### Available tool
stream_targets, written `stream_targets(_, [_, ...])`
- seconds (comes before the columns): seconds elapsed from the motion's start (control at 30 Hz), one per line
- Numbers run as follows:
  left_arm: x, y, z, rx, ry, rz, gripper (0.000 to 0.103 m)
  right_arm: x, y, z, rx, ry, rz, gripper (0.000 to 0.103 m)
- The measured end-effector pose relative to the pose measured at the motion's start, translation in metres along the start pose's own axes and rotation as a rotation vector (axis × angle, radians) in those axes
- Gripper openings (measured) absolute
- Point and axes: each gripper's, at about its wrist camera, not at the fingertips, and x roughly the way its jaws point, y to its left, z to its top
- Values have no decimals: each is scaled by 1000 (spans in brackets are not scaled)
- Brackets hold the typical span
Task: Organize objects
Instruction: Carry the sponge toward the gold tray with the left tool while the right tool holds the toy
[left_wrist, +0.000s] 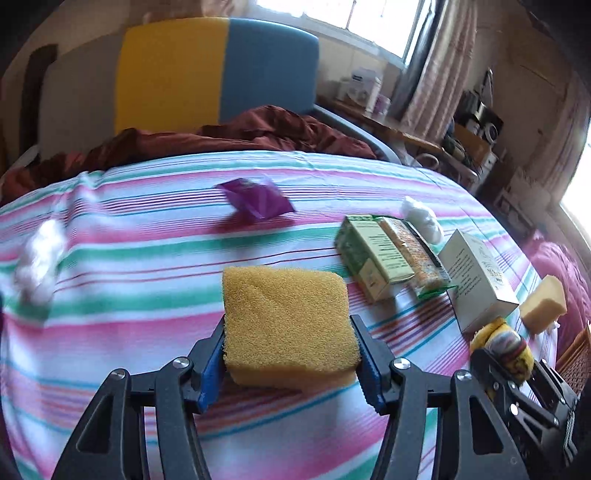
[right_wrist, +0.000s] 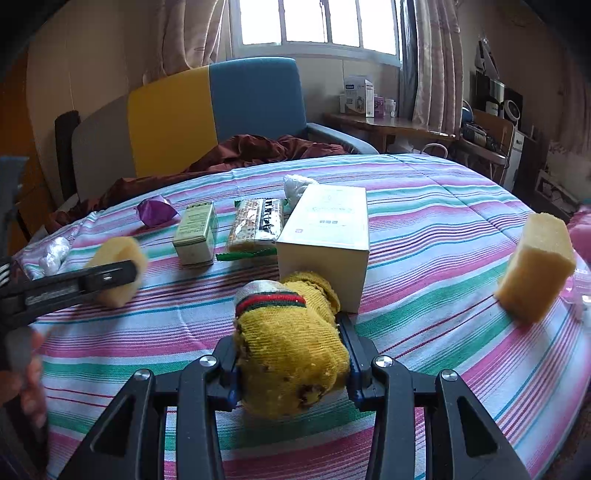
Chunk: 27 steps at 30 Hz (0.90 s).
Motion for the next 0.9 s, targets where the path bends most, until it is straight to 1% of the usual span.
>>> stream_targets(0.07, [-9,5,-5,-10,-22,0,61,0,1,0,-6,-1,-7,43])
stream_targets(0.17, [-24,8,-13,-10,-64,21,61,-2,3,0,-16,-7,-21,42])
stream_targets(0.33, [-50,3,-28,40,-133,47,60,-5,11,0,-57,-24,-58,41])
stream_targets(0.43, [-59,-1,-35,74,-153,47,60,-9,15,-1,-82,-42,-61,41])
stream_targets(0.53, [-67,-1,-39,89,-168,42,60,-12,21,-1,-114,-58,-57,41])
stream_targets(0.83, [-88,6,-61,90,-174,30,60,-14,43,-4,-226,-75,-101,41])
stream_targets(0.9, [-92,9,-64,75,-169,32,60,-14,45,-4,-237,-73,-108,41])
